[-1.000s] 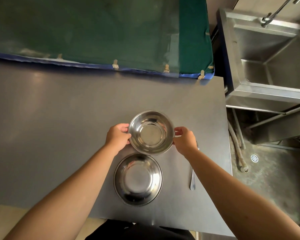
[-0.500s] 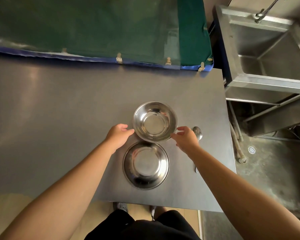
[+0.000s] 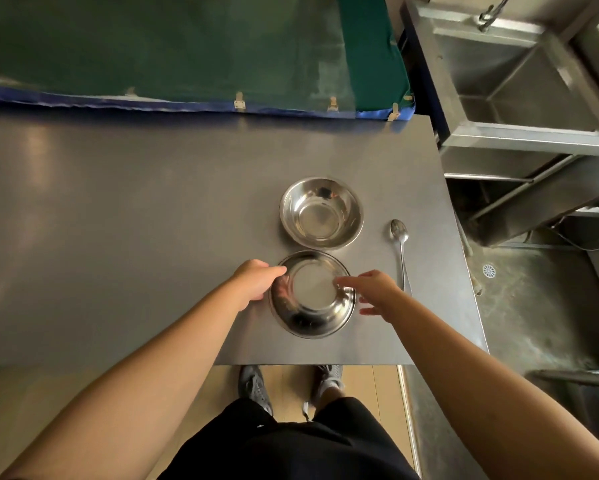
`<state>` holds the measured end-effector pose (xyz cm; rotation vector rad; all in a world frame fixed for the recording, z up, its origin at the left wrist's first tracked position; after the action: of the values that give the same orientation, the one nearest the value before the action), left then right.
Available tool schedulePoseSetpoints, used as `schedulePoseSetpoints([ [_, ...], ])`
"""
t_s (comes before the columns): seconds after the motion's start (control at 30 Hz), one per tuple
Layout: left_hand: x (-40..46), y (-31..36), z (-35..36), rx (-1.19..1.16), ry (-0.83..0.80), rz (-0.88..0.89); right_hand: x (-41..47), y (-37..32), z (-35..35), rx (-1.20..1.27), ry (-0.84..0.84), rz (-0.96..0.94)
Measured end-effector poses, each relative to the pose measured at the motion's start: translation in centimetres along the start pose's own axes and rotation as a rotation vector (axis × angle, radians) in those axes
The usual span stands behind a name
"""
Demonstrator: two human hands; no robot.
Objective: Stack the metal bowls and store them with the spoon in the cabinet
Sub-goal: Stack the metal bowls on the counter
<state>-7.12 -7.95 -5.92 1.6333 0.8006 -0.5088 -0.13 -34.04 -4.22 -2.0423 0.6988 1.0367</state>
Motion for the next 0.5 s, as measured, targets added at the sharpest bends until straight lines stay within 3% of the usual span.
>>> schedulePoseSetpoints([
  [0.13, -0.5, -0.1, 0.9, -0.095, -0.061, 0.010, -0.4, 1.1, 0.9, 0.067, -0.024, 0.024],
  [0.5, -1.9, -1.6, 1.3, -0.217, 0.018, -0.001, -1.0, 1.8, 1.4, 0.158, -0.162, 0.001],
])
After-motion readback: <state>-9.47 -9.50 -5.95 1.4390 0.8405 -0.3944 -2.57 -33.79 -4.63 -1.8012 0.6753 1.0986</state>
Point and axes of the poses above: each hand's wrist, its own x-axis towards the middle knuckle, its own z-axis out of the palm, y = z × x, the point moved 5 cm from there along x, towards the middle knuckle, and after that the axes turned 7 degrees about z, right-handed, at the moved point
